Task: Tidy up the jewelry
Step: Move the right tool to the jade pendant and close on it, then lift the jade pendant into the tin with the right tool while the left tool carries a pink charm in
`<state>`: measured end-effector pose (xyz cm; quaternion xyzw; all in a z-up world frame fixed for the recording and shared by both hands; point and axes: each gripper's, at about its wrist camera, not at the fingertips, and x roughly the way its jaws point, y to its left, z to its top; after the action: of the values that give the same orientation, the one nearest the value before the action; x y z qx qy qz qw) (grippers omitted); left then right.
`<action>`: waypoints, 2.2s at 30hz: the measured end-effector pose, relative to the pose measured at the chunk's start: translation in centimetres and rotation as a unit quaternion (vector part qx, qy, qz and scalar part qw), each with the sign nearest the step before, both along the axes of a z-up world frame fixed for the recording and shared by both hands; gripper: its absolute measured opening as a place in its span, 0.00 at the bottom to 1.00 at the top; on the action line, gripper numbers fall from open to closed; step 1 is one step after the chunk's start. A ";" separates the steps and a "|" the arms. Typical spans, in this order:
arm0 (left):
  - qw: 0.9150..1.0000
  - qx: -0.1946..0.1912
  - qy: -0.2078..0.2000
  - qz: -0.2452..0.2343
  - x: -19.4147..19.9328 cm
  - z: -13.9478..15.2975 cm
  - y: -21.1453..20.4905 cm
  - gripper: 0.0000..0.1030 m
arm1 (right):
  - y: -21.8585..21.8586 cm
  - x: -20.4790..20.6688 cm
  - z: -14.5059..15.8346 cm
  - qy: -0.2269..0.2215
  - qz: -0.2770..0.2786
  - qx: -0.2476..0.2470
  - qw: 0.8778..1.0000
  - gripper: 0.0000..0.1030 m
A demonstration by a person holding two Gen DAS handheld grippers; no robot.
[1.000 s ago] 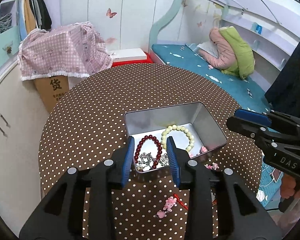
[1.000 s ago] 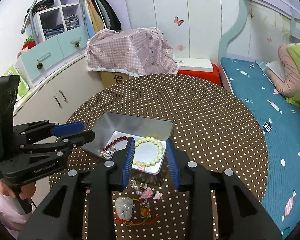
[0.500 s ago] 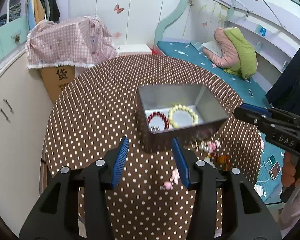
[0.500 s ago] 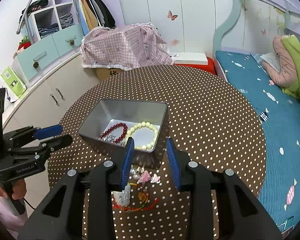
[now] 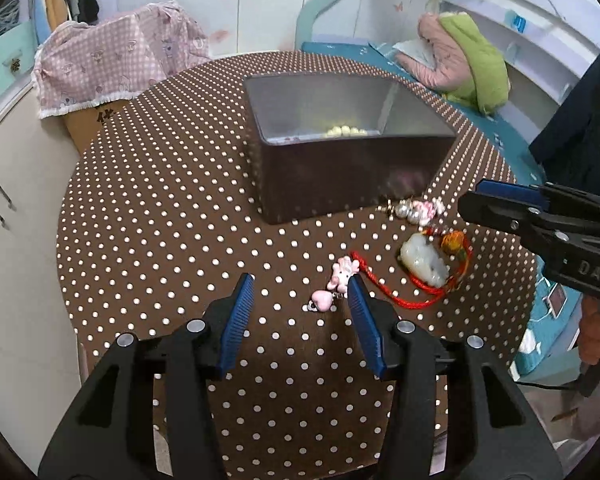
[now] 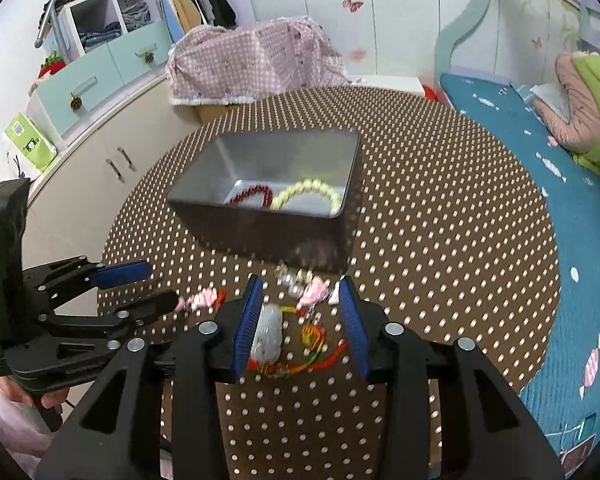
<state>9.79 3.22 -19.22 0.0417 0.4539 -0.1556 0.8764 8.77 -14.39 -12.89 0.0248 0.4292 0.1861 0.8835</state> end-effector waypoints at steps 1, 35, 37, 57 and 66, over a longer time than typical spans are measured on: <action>1.000 0.003 -0.001 -0.001 0.0 -0.2 -0.1 0.48 | 0.1 -0.2 -0.3 0.004 0.001 0.000 1.000 0.37; 0.999 -0.028 -0.037 0.003 -1.2 1.4 1.0 0.12 | 2.6 -0.3 -3.5 0.032 0.040 -0.028 0.998 0.24; 0.999 -0.030 -0.043 0.002 -1.1 2.0 1.0 0.12 | 2.2 -0.2 -3.1 0.030 0.038 -0.021 0.999 0.24; 0.993 -0.060 -0.104 -0.003 0.4 7.4 0.9 0.12 | -0.4 0.9 2.2 -0.028 0.019 0.036 0.999 0.24; 0.990 -0.073 -0.118 0.001 2.7 8.9 0.8 0.12 | -0.1 2.8 3.7 -0.048 0.023 0.039 0.998 0.24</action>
<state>12.45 4.04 -10.31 -0.0044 0.3351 -0.1814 0.9245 11.59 -14.45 -9.20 0.0402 0.3796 0.2237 0.8968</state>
